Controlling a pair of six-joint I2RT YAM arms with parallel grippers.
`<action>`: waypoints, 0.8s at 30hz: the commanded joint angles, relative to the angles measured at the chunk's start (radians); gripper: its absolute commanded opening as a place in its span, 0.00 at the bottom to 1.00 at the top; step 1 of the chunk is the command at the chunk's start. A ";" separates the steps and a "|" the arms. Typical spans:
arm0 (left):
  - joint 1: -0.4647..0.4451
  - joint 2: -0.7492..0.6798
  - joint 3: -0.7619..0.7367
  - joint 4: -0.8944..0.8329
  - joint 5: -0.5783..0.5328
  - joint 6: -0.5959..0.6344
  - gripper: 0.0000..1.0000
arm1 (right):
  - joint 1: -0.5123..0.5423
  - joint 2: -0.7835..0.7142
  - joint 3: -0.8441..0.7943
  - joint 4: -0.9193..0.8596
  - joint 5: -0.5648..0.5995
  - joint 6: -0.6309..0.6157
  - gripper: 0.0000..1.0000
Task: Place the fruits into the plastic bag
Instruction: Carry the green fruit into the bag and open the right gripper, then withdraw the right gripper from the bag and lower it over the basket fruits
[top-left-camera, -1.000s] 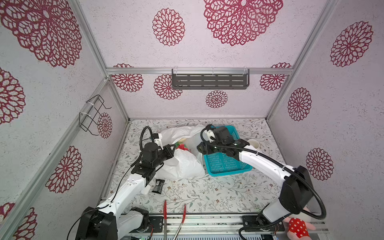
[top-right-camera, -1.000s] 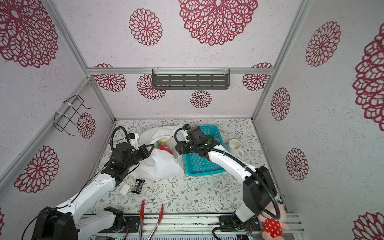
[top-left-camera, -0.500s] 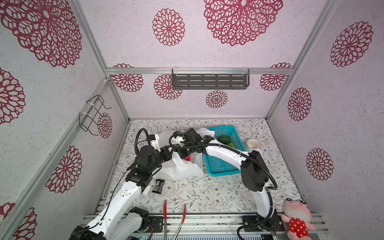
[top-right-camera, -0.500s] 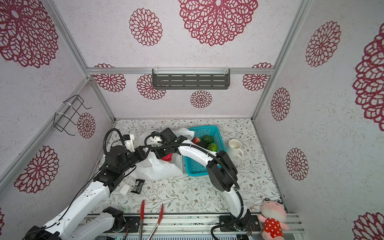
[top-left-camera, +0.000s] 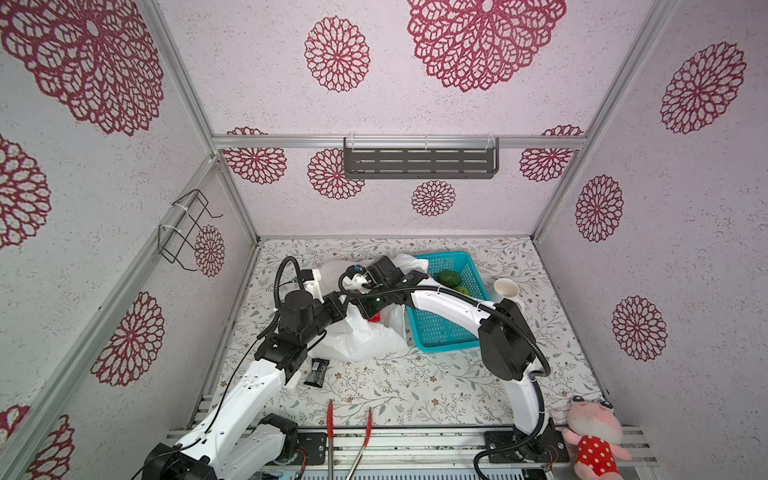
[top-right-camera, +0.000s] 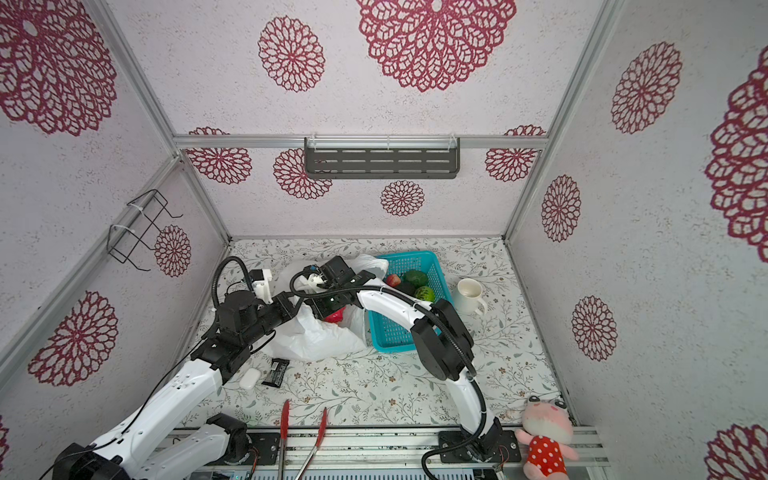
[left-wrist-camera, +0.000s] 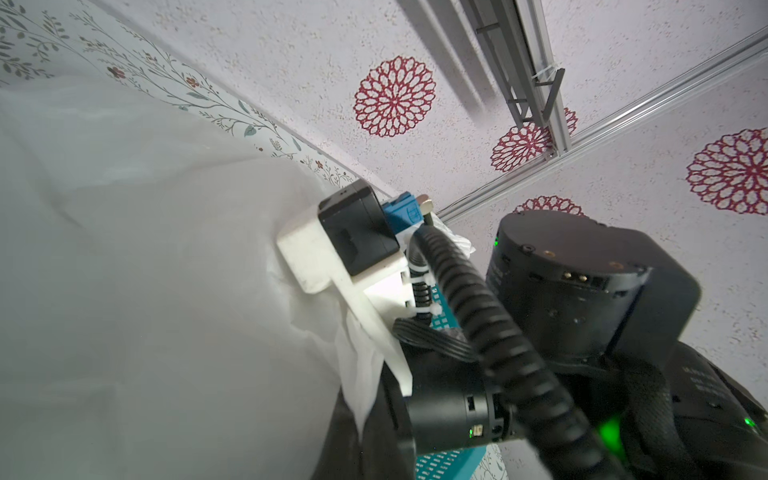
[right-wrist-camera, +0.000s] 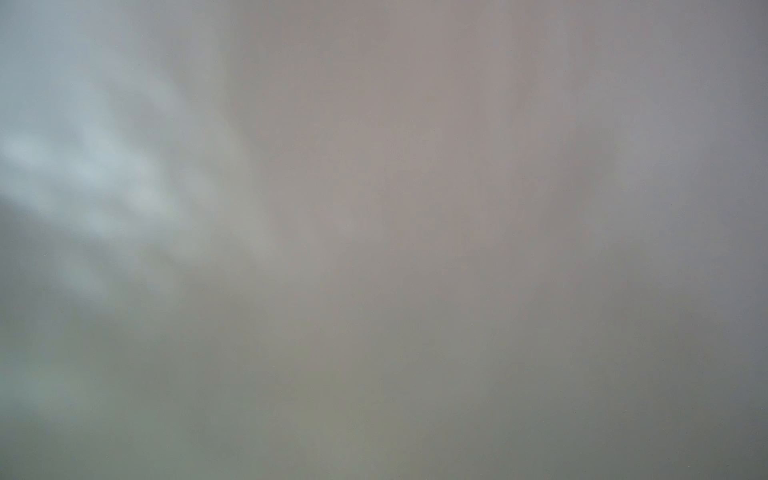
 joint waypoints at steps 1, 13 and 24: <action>-0.007 0.009 0.018 0.024 -0.004 -0.007 0.00 | -0.017 -0.120 -0.027 0.058 -0.005 0.016 0.97; -0.007 0.023 0.021 0.026 -0.023 0.005 0.00 | -0.184 -0.493 -0.325 0.141 0.091 0.084 0.94; -0.007 0.067 0.035 0.050 -0.013 0.010 0.00 | -0.457 -0.683 -0.618 0.137 0.520 0.332 0.93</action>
